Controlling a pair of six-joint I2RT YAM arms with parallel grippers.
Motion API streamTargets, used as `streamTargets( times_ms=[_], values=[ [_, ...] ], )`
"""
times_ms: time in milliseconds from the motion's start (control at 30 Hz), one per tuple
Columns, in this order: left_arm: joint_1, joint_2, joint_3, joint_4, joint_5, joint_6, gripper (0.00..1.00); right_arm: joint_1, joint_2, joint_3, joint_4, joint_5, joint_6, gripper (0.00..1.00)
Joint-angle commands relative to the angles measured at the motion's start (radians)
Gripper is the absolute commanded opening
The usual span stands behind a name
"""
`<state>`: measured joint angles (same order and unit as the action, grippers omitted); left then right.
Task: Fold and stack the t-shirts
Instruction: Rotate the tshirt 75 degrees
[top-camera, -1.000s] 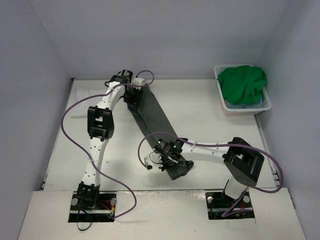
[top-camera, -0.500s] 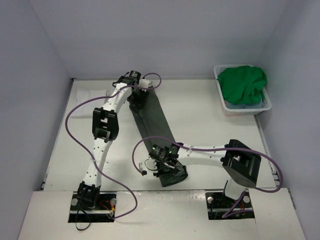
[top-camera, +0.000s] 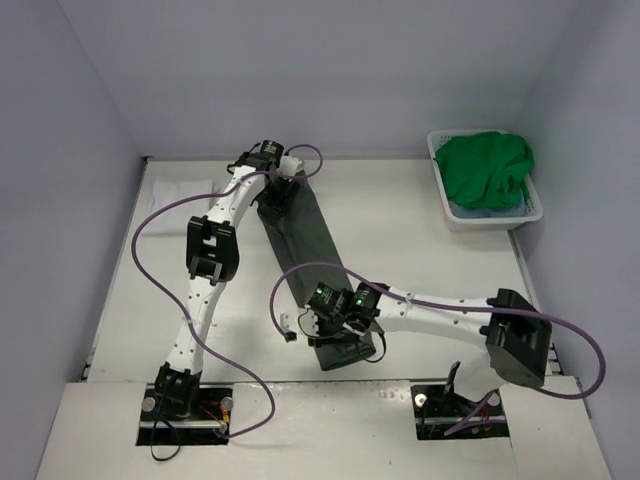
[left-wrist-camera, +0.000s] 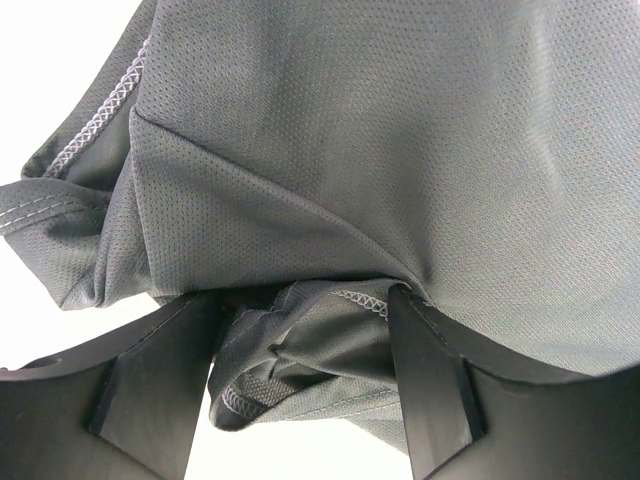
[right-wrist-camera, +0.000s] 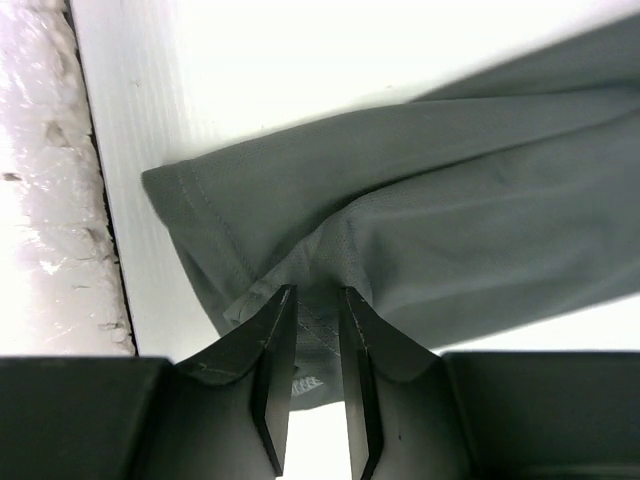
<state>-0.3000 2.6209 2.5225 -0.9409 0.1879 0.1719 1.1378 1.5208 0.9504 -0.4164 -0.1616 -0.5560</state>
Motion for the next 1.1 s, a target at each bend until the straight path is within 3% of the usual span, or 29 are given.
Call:
streamTargets(
  times_ms=[0, 233, 567, 800, 1067],
  values=[
    [0.001, -0.078, 0.001, -0.021, -0.112, 0.023, 0.62, -0.01, -0.1, 0.039, -0.022, 0.016, 0.031, 0.21],
    [-0.033, -0.148, -0.011, -0.03, -0.258, 0.087, 0.62, -0.053, -0.178, 0.048, -0.015, 0.054, 0.042, 0.21],
    [-0.047, -0.268, -0.004, -0.016, -0.24, 0.066, 0.62, -0.164, -0.151, -0.004, 0.063, -0.012, 0.01, 0.16],
    [-0.041, -0.332, -0.013, -0.021, -0.22, 0.071, 0.62, -0.165, -0.064, -0.038, 0.088, -0.101, 0.016, 0.09],
    [-0.007, -0.504, -0.063, -0.03, -0.188, 0.044, 0.62, -0.145, -0.05, -0.047, 0.002, -0.136, -0.005, 0.09]
  ],
)
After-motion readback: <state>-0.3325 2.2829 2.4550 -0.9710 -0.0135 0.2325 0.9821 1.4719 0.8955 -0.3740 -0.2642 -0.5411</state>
